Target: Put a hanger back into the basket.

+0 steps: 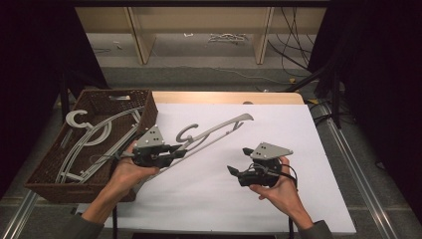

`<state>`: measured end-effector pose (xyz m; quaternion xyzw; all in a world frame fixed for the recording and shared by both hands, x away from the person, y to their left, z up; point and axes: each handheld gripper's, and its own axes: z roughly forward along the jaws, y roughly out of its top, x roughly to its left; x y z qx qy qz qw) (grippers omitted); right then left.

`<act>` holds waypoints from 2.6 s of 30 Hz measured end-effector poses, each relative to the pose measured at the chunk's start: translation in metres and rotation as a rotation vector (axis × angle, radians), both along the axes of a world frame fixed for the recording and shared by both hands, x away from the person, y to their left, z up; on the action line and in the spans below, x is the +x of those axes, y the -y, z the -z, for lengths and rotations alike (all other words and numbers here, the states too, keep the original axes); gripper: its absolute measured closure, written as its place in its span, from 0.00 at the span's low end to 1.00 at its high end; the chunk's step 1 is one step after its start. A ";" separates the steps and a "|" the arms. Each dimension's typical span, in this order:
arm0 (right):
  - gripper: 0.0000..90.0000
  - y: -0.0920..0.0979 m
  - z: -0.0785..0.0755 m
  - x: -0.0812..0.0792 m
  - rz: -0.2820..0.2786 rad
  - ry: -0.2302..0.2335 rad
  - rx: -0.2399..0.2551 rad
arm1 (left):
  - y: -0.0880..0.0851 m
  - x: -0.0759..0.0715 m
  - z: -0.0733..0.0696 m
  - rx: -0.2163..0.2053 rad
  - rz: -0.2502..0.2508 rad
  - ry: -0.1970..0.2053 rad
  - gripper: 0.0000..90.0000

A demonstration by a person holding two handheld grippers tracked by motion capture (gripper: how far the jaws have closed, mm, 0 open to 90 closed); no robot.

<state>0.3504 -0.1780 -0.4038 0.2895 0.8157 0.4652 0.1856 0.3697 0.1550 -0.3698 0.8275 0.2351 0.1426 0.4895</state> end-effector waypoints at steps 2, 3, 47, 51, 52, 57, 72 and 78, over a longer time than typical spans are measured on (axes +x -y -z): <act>0.27 0.000 0.003 -0.002 0.000 0.003 0.007 | -0.001 -0.002 -0.003 -0.021 -0.007 -0.006 0.88; 0.27 0.000 0.004 -0.003 0.003 0.003 0.016 | -0.002 -0.002 -0.005 -0.023 -0.003 0.000 0.88; 0.25 0.019 0.031 -0.027 0.021 -0.061 -0.002 | -0.068 -0.001 -0.092 -0.188 -0.132 0.088 0.88; 0.25 0.018 0.032 -0.027 0.022 -0.066 -0.004 | -0.085 0.001 -0.080 -0.201 -0.188 0.085 0.88; 0.25 0.018 0.032 -0.027 0.020 -0.067 -0.009 | -0.091 0.002 -0.076 -0.210 -0.204 0.083 0.88; 0.25 0.017 0.034 -0.027 0.016 -0.072 -0.015 | -0.116 0.007 -0.068 -0.219 -0.257 0.091 0.88; 0.26 0.015 0.035 -0.027 -0.001 -0.075 -0.028 | -0.168 0.019 -0.055 -0.183 -0.402 0.093 0.88; 0.26 0.015 0.036 -0.027 -0.002 -0.072 -0.034 | -0.183 0.021 -0.050 -0.175 -0.445 0.099 0.88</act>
